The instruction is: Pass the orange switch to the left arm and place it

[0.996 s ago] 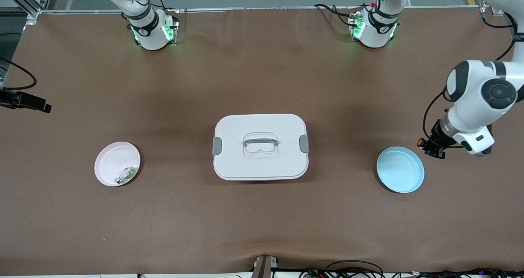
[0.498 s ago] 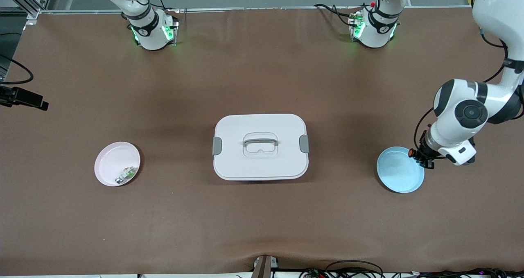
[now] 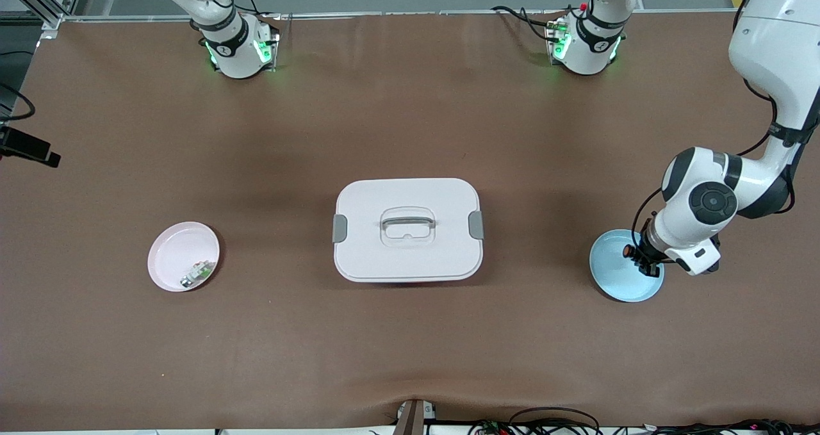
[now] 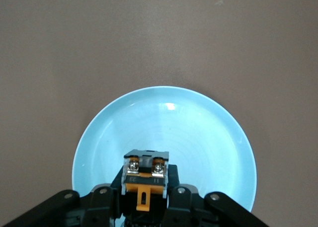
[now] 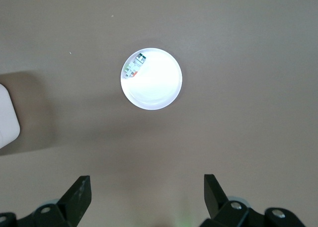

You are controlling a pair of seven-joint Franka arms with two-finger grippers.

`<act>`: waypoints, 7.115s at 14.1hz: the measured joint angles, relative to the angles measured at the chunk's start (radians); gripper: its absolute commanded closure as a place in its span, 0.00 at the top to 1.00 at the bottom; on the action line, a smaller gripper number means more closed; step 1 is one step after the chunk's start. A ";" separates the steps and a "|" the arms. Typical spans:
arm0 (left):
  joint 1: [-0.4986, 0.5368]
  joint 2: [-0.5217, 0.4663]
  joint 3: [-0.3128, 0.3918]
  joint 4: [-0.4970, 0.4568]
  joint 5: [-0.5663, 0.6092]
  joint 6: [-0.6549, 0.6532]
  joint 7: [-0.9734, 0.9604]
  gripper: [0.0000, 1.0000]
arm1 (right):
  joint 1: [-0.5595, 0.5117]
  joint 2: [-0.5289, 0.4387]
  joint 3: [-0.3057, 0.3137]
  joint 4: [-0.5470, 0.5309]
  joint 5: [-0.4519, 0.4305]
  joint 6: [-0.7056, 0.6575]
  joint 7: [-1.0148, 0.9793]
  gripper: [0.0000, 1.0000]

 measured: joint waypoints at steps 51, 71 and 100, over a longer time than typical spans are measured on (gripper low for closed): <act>-0.004 -0.055 0.046 -0.027 -0.293 0.030 0.809 1.00 | 0.016 -0.027 -0.028 0.000 0.020 -0.020 -0.127 1.00; 0.001 -0.573 0.087 -0.214 -0.564 -0.068 1.788 1.00 | 0.017 -0.027 -0.024 0.000 0.020 -0.019 -0.131 1.00; -0.273 -0.614 0.358 0.217 -0.652 -0.635 1.782 1.00 | 0.016 -0.027 -0.027 0.000 0.020 -0.017 -0.131 1.00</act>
